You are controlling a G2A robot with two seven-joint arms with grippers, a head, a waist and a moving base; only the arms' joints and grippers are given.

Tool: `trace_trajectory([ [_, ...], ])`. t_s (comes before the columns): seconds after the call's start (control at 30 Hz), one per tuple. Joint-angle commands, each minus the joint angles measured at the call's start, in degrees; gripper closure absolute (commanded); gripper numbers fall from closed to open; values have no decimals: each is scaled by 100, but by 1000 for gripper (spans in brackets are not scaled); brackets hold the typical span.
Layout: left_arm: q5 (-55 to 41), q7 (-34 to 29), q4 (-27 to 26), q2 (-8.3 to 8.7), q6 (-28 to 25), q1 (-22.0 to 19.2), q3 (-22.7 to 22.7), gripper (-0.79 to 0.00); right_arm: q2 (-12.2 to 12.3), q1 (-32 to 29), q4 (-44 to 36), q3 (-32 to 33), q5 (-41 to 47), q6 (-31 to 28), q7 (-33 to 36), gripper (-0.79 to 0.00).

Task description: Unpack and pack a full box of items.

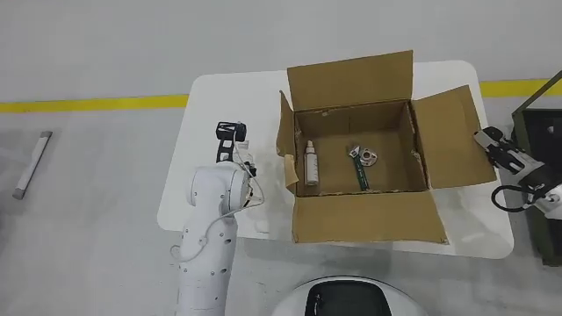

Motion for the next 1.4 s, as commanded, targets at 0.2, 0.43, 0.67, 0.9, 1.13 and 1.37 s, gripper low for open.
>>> trace_trajectory([
  [0.2, 222, 195, 709, 29, -23, -220, -44, 0, 5, -45, 44, 118, 34, -27, 31, 0],
  [0.43, 276, 397, 1421, 24, 193, -433, -48, 0, 7, -53, 35, 146, 41, -12, 71, -49],
  [0.67, 290, 563, 2040, 26, 321, -675, -88, 0, 10, -36, 46, 155, 24, -3, 91, -58],
  [0.9, 186, 525, 2238, 11, 305, -812, -30, -785, 14, -4, 62, 169, 20, 3, 121, -283],
  [1.13, 137, 465, 2181, 2, 317, -819, 29, -785, 21, 17, 26, 241, 62, 10, 144, -326],
  [1.37, 95, 405, 1797, 12, 328, -808, -13, -785, 21, 2, -50, 369, 147, -1, 51, -323],
])
